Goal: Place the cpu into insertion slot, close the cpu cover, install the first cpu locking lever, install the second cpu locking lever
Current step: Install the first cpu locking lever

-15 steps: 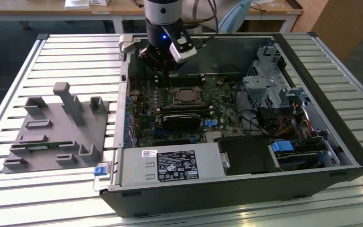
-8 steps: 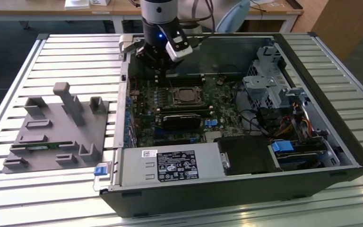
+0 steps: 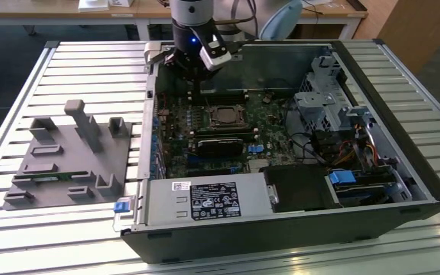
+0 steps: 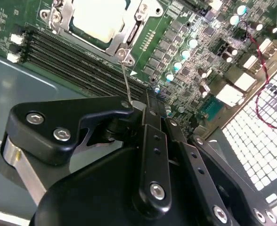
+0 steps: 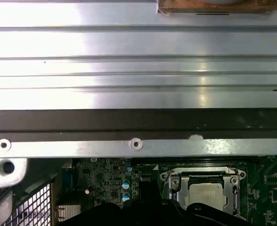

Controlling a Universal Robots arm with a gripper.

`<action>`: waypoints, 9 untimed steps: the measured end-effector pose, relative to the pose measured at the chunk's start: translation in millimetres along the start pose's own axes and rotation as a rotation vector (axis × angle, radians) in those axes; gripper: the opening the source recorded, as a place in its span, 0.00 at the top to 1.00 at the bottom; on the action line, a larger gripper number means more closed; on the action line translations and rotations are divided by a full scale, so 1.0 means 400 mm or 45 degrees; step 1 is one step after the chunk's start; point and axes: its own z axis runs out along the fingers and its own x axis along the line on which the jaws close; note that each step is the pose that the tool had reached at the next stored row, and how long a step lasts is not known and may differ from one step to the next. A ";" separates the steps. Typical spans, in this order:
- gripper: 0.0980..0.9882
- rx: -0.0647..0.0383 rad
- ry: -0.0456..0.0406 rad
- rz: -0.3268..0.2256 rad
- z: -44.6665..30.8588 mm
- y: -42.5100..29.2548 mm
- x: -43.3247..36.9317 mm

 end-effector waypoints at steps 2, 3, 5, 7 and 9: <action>0.99 0.000 0.000 -0.001 0.000 0.000 -0.010; 0.99 0.000 0.000 -0.001 0.001 0.001 -0.017; 0.99 0.000 0.000 -0.001 0.002 0.001 -0.032; 0.99 0.000 0.000 -0.001 0.003 0.002 -0.049; 0.99 0.000 0.000 -0.001 0.005 0.004 -0.067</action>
